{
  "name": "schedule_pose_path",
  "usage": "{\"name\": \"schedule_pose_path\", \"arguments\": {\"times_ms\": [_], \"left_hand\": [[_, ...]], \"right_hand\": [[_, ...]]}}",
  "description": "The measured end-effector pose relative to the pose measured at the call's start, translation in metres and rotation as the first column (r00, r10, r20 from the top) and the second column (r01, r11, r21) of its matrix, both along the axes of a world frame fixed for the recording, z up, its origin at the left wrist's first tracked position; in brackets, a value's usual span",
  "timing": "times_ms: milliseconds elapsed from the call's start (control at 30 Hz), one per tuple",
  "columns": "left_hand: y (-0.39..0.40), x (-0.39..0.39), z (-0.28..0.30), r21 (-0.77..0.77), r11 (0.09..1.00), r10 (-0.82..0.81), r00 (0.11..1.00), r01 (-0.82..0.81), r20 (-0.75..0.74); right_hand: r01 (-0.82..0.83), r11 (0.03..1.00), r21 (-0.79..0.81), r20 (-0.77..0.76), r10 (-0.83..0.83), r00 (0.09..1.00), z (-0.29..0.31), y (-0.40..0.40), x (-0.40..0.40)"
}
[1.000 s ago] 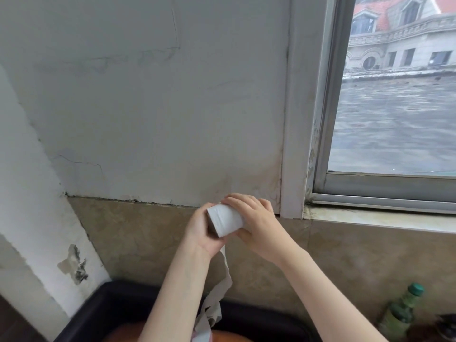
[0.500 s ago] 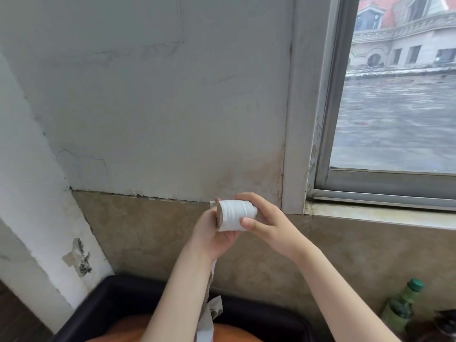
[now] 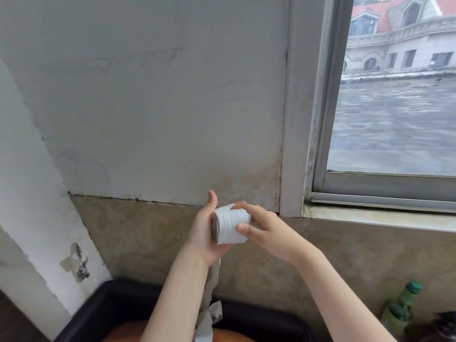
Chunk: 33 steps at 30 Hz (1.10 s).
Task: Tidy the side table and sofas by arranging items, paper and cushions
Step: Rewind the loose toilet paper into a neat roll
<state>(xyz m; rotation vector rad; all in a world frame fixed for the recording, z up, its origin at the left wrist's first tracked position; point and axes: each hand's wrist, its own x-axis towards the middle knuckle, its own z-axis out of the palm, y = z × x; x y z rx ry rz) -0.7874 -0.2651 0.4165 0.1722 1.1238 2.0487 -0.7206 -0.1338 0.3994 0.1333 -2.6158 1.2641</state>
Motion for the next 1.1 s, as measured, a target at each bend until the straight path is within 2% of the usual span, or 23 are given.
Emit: {"name": "schedule_pose_path", "arguments": {"times_ms": [167,233,300,367,433,467,533,633,833,900,1100], "left_hand": [[0.0,0.002,-0.001,0.023,0.999,-0.021,0.997,0.023,-0.072],[0.002,0.003,-0.002,0.024,1.0,0.0,0.999,0.001,-0.042],[0.007,0.005,-0.001,0.04,0.999,0.032,0.999,-0.033,0.036],[0.012,0.007,-0.001,0.058,0.997,0.053,0.994,-0.059,0.093],[0.015,0.009,-0.001,0.076,0.994,0.076,0.991,-0.085,0.107],[0.015,0.01,-0.001,0.085,0.991,0.092,0.989,-0.102,0.114],[0.013,0.006,-0.003,0.084,0.985,0.138,0.981,-0.15,0.135],[0.012,0.002,-0.005,0.035,0.984,0.166,0.974,-0.174,0.154],[0.012,0.007,-0.003,0.028,0.994,0.101,0.979,-0.108,0.177],[0.01,0.003,-0.005,0.023,0.996,0.084,0.981,-0.089,0.177],[0.008,-0.006,-0.011,-0.006,1.0,0.01,0.99,-0.009,0.138]], "right_hand": [[0.12,0.993,0.021,-0.066,-0.118,0.991,0.003,-0.001,0.0],[0.174,0.984,0.041,-0.136,-0.167,0.977,0.003,-0.005,0.001],[0.292,0.956,0.034,-0.272,-0.273,0.923,0.002,-0.012,0.0],[0.389,0.921,0.026,-0.448,-0.337,0.828,0.0,-0.015,-0.002],[0.403,0.909,0.108,-0.576,-0.273,0.771,-0.002,-0.014,-0.005],[0.373,0.911,0.174,-0.606,-0.2,0.77,-0.004,-0.012,-0.007],[0.266,0.918,0.294,-0.552,-0.064,0.831,-0.006,-0.009,-0.006],[0.168,0.919,0.357,-0.368,-0.026,0.929,-0.008,-0.004,-0.005],[0.145,0.921,0.361,-0.308,-0.029,0.951,-0.003,0.001,-0.008],[0.097,0.937,0.337,-0.266,-0.004,0.964,-0.002,0.003,-0.006],[-0.02,0.993,0.118,-0.201,0.043,0.979,-0.003,0.006,-0.001]]}}
